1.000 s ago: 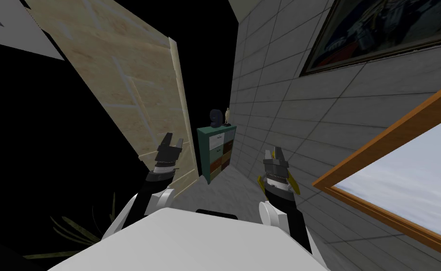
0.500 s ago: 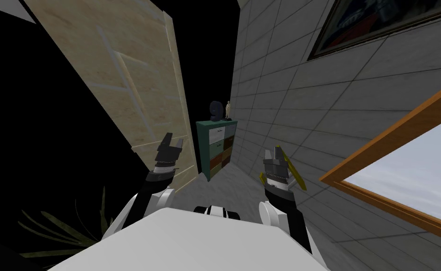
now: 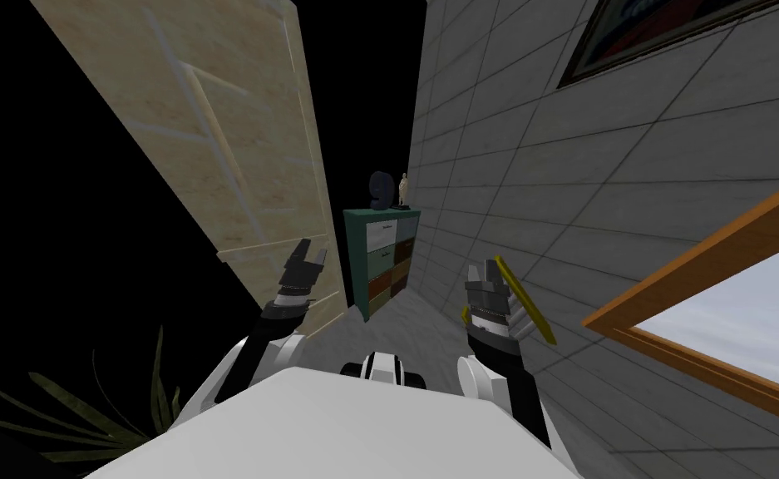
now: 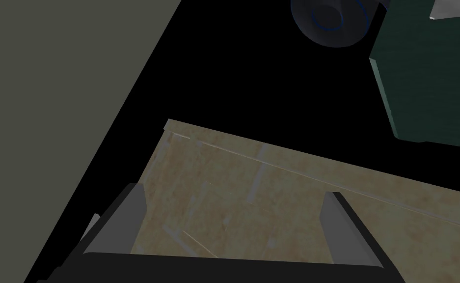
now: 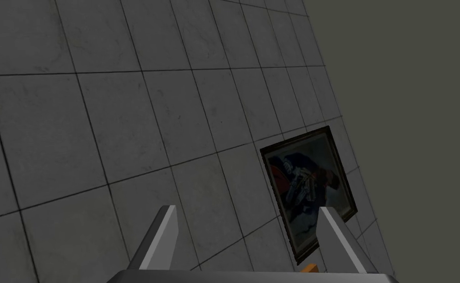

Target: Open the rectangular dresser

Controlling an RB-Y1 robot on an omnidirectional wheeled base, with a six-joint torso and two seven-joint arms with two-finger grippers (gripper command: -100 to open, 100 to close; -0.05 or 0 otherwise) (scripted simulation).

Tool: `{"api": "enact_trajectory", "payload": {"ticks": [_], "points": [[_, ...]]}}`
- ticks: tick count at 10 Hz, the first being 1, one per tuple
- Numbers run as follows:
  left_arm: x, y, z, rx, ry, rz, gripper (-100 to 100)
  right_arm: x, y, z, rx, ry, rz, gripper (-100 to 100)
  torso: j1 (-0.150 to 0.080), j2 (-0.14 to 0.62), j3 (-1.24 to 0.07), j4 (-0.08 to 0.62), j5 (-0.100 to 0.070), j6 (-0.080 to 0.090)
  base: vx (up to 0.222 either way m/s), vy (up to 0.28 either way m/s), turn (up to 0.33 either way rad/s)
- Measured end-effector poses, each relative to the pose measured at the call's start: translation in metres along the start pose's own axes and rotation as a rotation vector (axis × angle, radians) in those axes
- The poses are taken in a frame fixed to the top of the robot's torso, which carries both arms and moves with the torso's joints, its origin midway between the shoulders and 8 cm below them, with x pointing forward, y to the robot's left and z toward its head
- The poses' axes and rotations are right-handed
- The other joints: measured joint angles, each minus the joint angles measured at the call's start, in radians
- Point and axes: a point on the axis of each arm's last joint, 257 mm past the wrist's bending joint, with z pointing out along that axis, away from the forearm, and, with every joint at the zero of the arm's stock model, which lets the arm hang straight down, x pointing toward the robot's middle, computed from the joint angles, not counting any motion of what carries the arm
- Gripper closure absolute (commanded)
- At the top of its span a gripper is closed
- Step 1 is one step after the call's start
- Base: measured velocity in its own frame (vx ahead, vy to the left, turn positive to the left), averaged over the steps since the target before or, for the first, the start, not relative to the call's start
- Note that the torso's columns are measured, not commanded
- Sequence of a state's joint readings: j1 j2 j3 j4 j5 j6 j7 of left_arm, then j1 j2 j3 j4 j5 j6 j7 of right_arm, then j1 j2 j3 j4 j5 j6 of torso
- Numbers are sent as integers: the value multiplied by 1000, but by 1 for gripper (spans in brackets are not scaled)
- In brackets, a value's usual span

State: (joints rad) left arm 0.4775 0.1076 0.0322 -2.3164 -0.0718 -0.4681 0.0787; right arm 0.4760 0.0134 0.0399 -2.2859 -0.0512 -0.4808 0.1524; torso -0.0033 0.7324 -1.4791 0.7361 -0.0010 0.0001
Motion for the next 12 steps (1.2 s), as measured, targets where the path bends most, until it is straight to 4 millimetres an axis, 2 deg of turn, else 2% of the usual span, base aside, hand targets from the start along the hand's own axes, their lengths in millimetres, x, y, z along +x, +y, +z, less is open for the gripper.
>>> {"api": "enact_trajectory", "payload": {"ticks": [4,6,12], "points": [[-8,41,-18,-87,16,-6,-100,0,0,0,0,0,0,0,2,6,4,2,1,0,169,-129,72],[-15,59,-19,-123,11,-12,-100,0,0,0,0,0,0,0,3,6,3,2,1,0,149,-150,67],[-45,119,-50,-252,-31,-33,-100,0,0,0,0,0,0,0,2,4,2,1,1,0,159,-135,76]]}}
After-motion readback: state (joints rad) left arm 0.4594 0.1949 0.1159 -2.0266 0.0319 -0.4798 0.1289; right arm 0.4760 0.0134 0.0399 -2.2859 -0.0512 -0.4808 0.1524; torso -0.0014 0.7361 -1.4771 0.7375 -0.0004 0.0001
